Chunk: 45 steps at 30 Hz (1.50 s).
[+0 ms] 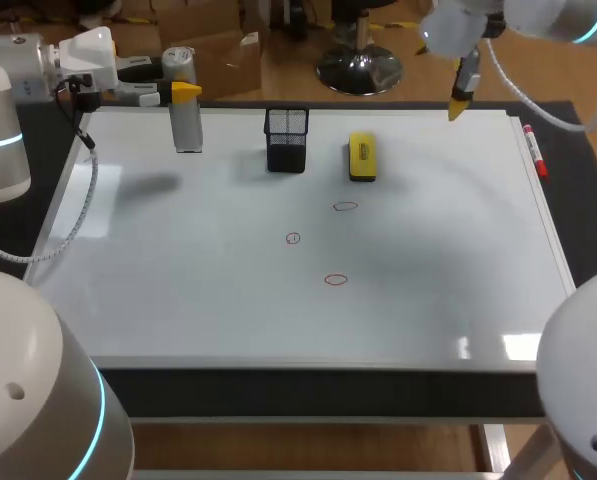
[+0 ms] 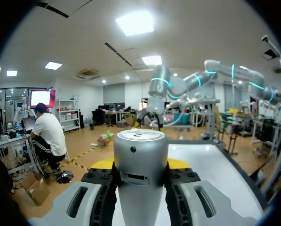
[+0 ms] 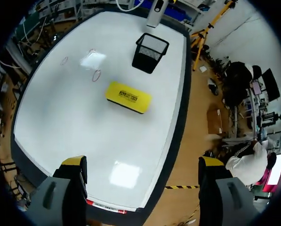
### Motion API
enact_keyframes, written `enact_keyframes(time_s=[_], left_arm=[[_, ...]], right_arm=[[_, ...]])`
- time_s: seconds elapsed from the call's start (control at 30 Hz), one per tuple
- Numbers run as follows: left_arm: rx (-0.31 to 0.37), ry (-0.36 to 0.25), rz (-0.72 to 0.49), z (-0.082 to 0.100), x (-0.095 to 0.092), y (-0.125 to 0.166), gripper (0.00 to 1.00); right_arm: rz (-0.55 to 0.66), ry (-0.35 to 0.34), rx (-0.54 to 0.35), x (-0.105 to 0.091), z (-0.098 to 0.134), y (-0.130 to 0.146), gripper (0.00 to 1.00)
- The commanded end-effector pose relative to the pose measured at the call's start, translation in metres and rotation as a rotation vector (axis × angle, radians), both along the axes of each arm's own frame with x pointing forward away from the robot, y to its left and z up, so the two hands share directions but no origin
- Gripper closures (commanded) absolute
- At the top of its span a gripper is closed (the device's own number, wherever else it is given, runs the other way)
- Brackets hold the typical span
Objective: Pick up the inspection probe, press it on each red-marked spot on the whiteboard one by one, put down the probe, pick up the eraser, and wipe off all the red marks.
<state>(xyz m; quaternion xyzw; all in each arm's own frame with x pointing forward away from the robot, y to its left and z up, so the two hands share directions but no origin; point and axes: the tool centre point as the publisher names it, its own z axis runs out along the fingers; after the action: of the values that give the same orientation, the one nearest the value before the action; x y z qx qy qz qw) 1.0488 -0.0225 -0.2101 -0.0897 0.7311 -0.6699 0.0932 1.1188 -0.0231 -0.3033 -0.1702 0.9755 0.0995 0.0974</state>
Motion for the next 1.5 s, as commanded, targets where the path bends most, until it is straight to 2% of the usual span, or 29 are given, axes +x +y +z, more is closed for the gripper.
enact_keyframes(time_s=[0.03, 0.2, 0.33, 0.43, 0.5, 0.6, 0.63, 0.67, 0.73, 0.77, 0.8, 0.83, 0.87, 0.9, 1.0, 1.2, 1.5], left_arm=[[0.0, 0.0, -0.001, 0.001, 0.0, 0.001, 1.0], [0.0, 0.0, -0.001, 0.001, 0.0, 0.001, 1.0], [0.0, 0.0, -0.001, 0.001, 0.0, 0.001, 1.0], [0.0, 0.0, -0.001, 0.001, 0.0, 0.001, 1.0], [0.0, 0.0, -0.001, 0.001, 0.0, 0.001, 1.0], [0.0, 0.0, -0.001, 0.001, 0.0, 0.001, 1.0], [0.0, 0.0, -0.001, 0.001, 0.0, 0.001, 1.0], [0.0, 0.0, -0.001, 0.001, 0.0, 0.001, 1.0], [0.0, 0.0, -0.001, 0.001, 0.0, 0.001, 1.0], [0.0, 0.0, -0.001, 0.001, 0.0, 0.001, 1.0], [0.0, 0.0, -0.001, 0.001, 0.0, 0.001, 1.0], [0.0, 0.0, -0.001, 0.001, 0.0, 0.001, 1.0], [0.0, 0.0, -0.001, 0.001, 0.0, 0.001, 1.0], [0.0, 0.0, -0.001, 0.001, 0.0, 0.001, 1.0], [0.0, 0.0, -0.001, 0.001, 0.0, 0.001, 1.0], [0.0, 0.0, -0.001, 0.001, 0.0, 0.001, 1.0], [0.0, 0.0, -0.001, 0.001, 0.0, 0.001, 1.0]], right_arm=[[0.042, 0.281, -0.334, 0.001, 0.005, 0.005, 0.0], [0.042, 0.281, -0.334, 0.001, 0.005, 0.005, 0.0], [0.18, 0.294, -0.313, 0.002, -0.014, 0.02, 0.0], [0.277, 0.246, -0.278, -0.002, -0.027, 0.025, 0.0], [0.341, 0.256, -0.278, -0.004, -0.035, 0.029, 0.0], [0.444, 0.233, -0.261, -0.01, -0.042, 0.033, 0.0], [0.474, 0.25, -0.234, -0.012, -0.044, 0.035, 0.0], [0.513, 0.226, -0.241, -0.013, -0.046, 0.036, 0.0], [0.567, 0.231, -0.199, -0.016, -0.051, 0.039, 0.0], [0.609, 0.196, -0.202, -0.017, -0.053, 0.041, 0.0], [0.651, 0.221, -0.18, -0.019, -0.055, 0.044, 0.0], [0.669, 0.193, -0.19, -0.02, -0.058, 0.046, 0.0], [0.726, 0.224, -0.189, -0.021, -0.061, 0.05, 0.0], [0.748, 0.198, -0.193, -0.021, -0.063, 0.053, 0.0], [0.832, 0.192, -0.21, -0.025, -0.068, 0.065, 0.0], [0.949, 0.164, -0.234, -0.031, -0.083, 0.081, 0.0], [1.024, 0.145, -0.234, -0.04, -0.098, 0.095, 0.0]])
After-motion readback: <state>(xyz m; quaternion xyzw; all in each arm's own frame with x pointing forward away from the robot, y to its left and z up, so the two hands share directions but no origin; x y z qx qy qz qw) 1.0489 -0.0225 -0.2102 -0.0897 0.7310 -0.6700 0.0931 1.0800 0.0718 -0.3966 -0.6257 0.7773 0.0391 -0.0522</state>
